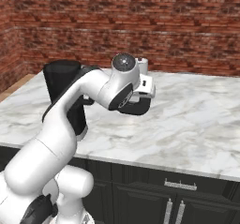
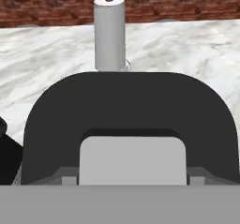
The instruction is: Close the lid blender by securely placing the lid on top.
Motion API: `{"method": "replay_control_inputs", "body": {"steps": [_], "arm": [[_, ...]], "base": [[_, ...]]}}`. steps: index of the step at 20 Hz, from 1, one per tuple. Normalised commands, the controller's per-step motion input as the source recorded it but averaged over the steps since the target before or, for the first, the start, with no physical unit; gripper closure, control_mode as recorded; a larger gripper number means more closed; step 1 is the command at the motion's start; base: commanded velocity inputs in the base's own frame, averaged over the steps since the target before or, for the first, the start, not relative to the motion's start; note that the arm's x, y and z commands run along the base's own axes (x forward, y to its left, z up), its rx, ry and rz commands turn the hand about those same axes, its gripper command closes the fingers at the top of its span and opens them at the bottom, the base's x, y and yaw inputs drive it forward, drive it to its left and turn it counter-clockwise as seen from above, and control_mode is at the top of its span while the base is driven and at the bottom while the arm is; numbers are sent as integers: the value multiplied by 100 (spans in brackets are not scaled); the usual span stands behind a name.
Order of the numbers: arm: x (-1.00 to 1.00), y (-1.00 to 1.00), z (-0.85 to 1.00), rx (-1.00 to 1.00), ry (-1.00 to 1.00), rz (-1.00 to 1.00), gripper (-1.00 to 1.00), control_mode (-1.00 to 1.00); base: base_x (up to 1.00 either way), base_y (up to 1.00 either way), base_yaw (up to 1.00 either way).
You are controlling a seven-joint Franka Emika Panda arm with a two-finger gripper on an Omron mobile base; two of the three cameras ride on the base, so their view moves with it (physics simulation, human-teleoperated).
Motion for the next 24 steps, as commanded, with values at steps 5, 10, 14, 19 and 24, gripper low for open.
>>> {"method": "replay_control_inputs", "body": {"steps": [5,10,14,19,24], "arm": [[-32,47,73,0,-9,0,100,-100],[-23,49,77,0,-7,0,100,-100],[-10,52,71,0,-3,0,100,-100],[1,71,45,0,0,0,100,-100],[0,78,33,0,0,2,100,-100]], "base": [[0,0,0],[0,0,0],[0,0,0],[0,0,0],[0,0,0]]}}
